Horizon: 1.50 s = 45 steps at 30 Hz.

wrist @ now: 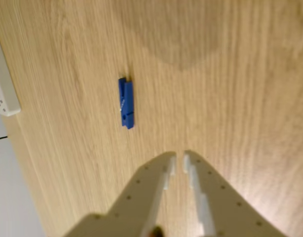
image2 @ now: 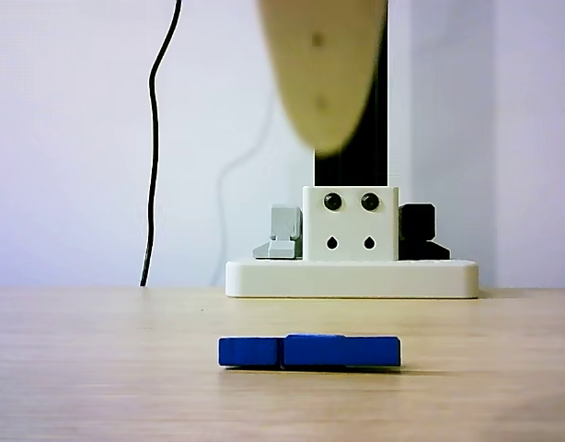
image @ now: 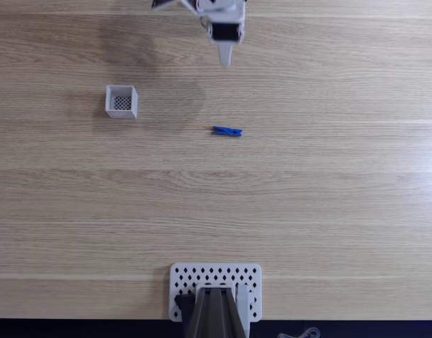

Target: Grasp a peg and put it in the crate.

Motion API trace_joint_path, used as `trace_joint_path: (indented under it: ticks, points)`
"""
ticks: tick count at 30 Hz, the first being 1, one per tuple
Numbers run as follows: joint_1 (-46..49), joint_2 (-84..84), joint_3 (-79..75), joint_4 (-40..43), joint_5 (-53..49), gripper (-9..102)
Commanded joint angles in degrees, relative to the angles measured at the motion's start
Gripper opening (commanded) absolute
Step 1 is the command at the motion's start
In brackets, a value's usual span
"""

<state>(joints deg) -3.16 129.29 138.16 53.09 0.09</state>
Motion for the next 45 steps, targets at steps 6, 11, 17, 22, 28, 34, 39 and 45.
trace_joint_path:
  ticks: [6, 11, 17, 22, 28, 34, 39, 45]
  points:
    - [-5.45, -22.06, -26.54, -0.53, 1.14, -1]
    - [-6.06, -34.1, -39.11, -0.26, 1.14, -1]
    - [-3.78, -42.19, -48.69, 0.26, 0.88, -1]
    - [-3.16, -46.93, -52.56, 0.09, 0.79, -1]
    - [-3.16, -50.89, -53.17, 2.72, 1.05, 0]
    - [-2.02, -51.24, -54.93, 6.86, 0.18, 3]
    - [-0.97, -51.33, -55.02, 8.09, 0.0, 18]
    - [-0.79, -54.49, -55.11, 7.38, 0.09, 17]
